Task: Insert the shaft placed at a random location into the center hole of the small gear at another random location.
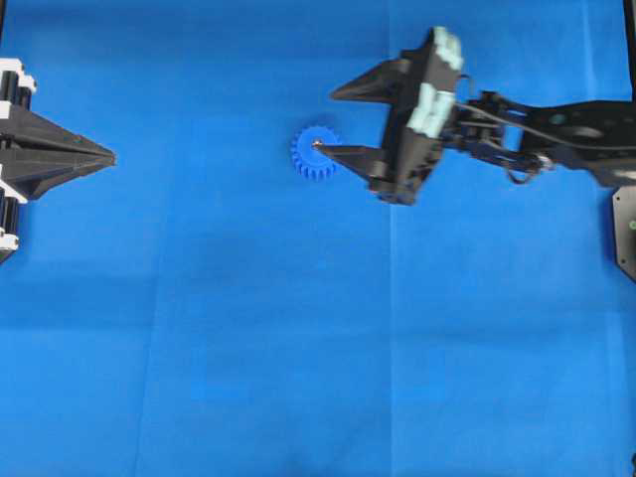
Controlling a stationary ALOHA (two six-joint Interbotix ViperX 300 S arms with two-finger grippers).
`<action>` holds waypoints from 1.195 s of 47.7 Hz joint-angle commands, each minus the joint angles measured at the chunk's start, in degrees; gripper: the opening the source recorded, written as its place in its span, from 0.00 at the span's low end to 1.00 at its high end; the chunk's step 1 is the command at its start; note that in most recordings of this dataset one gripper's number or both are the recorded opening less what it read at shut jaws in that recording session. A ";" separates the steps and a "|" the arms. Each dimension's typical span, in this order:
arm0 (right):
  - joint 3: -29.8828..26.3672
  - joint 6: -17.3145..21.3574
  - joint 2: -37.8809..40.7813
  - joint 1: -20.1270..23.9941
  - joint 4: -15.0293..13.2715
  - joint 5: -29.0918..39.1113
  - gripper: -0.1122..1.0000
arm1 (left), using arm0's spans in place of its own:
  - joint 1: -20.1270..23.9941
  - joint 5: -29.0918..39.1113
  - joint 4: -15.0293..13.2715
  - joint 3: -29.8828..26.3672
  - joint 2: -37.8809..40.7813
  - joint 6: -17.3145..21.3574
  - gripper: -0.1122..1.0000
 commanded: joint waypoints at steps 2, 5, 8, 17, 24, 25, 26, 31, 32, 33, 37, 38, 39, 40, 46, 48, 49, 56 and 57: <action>2.64 0.09 -5.19 0.35 -0.09 -0.18 0.80 | -0.09 -0.35 0.09 -0.53 0.09 0.00 0.10; 4.83 0.26 -7.56 0.53 -0.09 -0.18 0.80 | 0.00 -0.26 0.00 -0.53 0.00 0.00 0.10; 6.86 0.26 -9.84 0.62 -0.09 -0.26 0.80 | 0.00 -0.26 0.00 -0.62 -0.09 0.00 0.10; 12.13 0.62 -16.52 1.05 0.00 -0.18 0.80 | -0.09 -0.26 0.00 -0.62 -0.44 0.00 0.10; 15.03 0.62 -21.18 1.49 0.00 0.97 0.80 | 0.00 0.00 0.09 -0.62 -0.70 0.00 0.10; 15.29 0.62 -21.62 1.49 0.00 1.14 0.80 | -0.09 0.09 0.00 -0.62 -0.70 0.00 0.10; 15.47 0.62 -22.06 1.58 0.00 1.32 0.80 | -0.09 0.18 0.00 -0.62 -0.70 0.00 0.10; 16.00 0.62 -23.03 1.58 -0.09 1.58 0.80 | -0.09 0.35 0.09 -0.53 -0.88 0.00 0.10; 15.91 0.62 -23.03 1.58 -0.09 1.67 0.80 | 0.00 0.35 0.09 -0.53 -0.88 0.00 0.10; 15.91 0.62 -23.03 1.58 0.00 1.67 0.80 | -0.09 0.35 0.00 -0.53 -0.88 0.00 0.10; 15.82 0.62 -22.68 1.58 -0.09 1.67 0.79 | 0.00 0.35 0.09 -0.53 -0.88 0.00 0.10; 15.73 0.62 -22.59 1.58 0.00 1.67 0.79 | 0.00 0.35 0.00 -0.53 -0.88 0.00 0.10; 15.73 0.62 -22.41 1.58 0.00 1.67 0.79 | 0.00 0.35 0.00 -0.53 -0.88 0.00 0.10; 15.64 0.62 -22.41 1.58 -0.09 1.67 0.79 | -0.09 0.35 0.00 -0.53 -0.88 0.00 0.10; 15.64 0.44 -22.24 1.58 -0.09 1.67 0.79 | 0.00 0.35 0.00 -0.53 -0.88 0.00 0.10; 15.64 0.62 -22.15 1.58 0.00 1.67 0.79 | 0.00 0.35 0.00 -0.53 -0.88 0.00 0.10; 15.64 0.44 -22.24 1.58 -0.09 1.67 0.79 | 0.00 0.35 0.00 -0.53 -0.88 0.00 0.10; 15.64 0.62 -22.24 1.58 0.00 1.67 0.79 | -0.09 0.44 0.00 -0.53 -0.88 0.00 0.10; 15.56 0.62 -22.24 1.58 0.00 1.67 0.79 | 0.00 0.44 0.00 -0.53 -0.88 0.00 0.10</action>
